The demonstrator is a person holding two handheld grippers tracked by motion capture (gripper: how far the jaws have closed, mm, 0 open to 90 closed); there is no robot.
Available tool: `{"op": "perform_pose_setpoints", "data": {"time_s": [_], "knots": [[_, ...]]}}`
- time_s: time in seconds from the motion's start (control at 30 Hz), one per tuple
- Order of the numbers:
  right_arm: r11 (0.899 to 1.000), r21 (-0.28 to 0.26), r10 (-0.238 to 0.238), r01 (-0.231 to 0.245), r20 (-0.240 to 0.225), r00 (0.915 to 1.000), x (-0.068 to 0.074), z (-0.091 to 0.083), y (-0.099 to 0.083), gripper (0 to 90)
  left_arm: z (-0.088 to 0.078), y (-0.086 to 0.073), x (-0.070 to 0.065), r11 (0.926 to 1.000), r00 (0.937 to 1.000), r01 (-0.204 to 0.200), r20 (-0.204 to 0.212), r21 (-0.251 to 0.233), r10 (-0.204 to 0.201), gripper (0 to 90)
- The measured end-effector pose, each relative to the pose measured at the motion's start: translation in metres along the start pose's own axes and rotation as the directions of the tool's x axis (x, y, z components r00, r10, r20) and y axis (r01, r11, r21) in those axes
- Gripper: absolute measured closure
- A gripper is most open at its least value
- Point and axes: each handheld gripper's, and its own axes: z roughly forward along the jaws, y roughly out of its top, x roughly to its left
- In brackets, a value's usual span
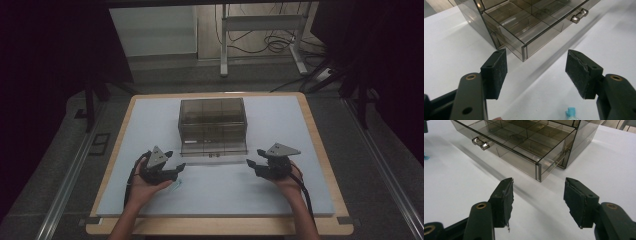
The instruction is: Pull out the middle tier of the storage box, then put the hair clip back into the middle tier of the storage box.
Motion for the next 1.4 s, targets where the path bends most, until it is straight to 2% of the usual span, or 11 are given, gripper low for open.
{"op": "perform_pose_setpoints", "data": {"time_s": [0.17,0.27,0.67,0.87,1.1,1.4], "knots": [[1.000,0.004,0.001,-0.001,0.001,1.0000,-0.001,0.000,-0.001,39.8,-0.006,0.004,-0.003,0.9998,0.9998,-0.017,0.007,0.008,0.017,34.0],[1.000,0.001,0.005,-0.005,0.002,1.0000,-0.001,0.000,-0.001,39.8,-0.008,0.006,-0.003,0.9998,0.9998,-0.011,0.015,0.014,0.011,33.8],[1.000,-0.001,0.009,-0.009,0.010,0.9999,-0.002,-0.002,-0.002,39.8,-0.015,0.000,-0.004,0.9984,0.9990,-0.004,0.044,0.056,0.001,33.3],[1.000,-0.006,0.010,-0.010,0.015,0.9998,-0.003,-0.004,-0.002,39.8,-0.022,-0.002,-0.011,0.9966,0.9986,-0.020,0.051,0.079,0.016,32.0],[1.000,-0.006,0.007,-0.007,0.019,0.9998,-0.002,-0.004,-0.002,39.8,-0.029,-0.009,-0.009,0.9937,0.9984,-0.011,0.056,0.111,0.005,31.9],[1.000,-0.004,0.011,-0.011,0.024,0.9996,-0.002,-0.005,-0.003,39.8,-0.043,-0.024,-0.011,0.9921,0.9983,0.001,0.057,0.125,-0.009,33.4]]}}
